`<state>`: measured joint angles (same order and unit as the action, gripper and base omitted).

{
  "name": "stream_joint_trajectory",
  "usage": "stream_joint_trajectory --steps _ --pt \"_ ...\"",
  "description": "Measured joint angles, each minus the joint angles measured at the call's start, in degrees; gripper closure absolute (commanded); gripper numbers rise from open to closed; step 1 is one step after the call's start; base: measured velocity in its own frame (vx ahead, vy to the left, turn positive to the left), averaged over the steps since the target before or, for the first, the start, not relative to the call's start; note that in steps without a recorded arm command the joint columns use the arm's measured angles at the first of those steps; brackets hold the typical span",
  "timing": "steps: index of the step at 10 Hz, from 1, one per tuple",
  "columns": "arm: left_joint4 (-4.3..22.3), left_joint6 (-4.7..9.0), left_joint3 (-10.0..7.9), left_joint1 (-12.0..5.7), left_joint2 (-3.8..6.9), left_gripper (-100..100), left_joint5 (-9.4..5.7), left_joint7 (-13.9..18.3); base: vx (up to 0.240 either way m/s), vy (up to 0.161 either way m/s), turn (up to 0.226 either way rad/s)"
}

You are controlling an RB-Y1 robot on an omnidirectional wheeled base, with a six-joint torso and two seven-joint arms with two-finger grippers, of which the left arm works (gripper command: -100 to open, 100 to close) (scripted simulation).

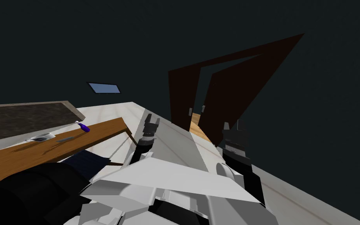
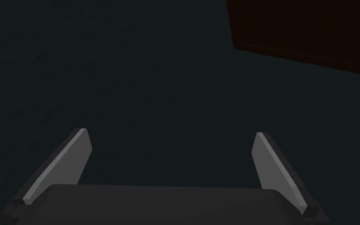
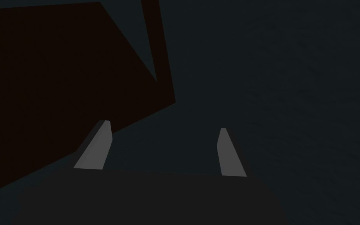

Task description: Push the door open

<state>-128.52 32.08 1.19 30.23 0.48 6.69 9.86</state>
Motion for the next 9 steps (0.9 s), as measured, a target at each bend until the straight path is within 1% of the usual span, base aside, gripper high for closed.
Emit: stream_joint_trajectory --steps 1,2,3,4,5,6,7,9 --pt "0.81 0.01 -0.1 -0.45 0.32 -100 -0.2 0.01 0.112 -0.013 -0.05" --pt "2.17 0.19 0.0 -1.05 0.58 -100 -0.37 -0.11 0.126 0.0 -0.033" --pt "3.46 -0.14 0.28 -2.24 0.66 -100 -0.38 -0.42 0.111 0.002 -0.028" --pt "4.75 -0.26 0.2 -3.07 0.95 -100 -0.58 -0.55 0.103 0.004 -0.047" --pt "5.88 -0.48 0.57 -3.78 1.05 -100 -0.64 -0.82 0.11 0.0 -0.043" --pt "7.09 -0.87 0.4 -4.85 1.45 -100 -0.92 -0.88 0.102 0.002 -0.027" --pt "8.64 -0.89 0.18 -5.88 1.75 -100 -1.18 -0.88 0.082 0.004 -0.027" --pt "11.24 -0.64 0.29 -7.24 2.08 -100 -1.52 -1.13 0.082 -0.009 -0.04"
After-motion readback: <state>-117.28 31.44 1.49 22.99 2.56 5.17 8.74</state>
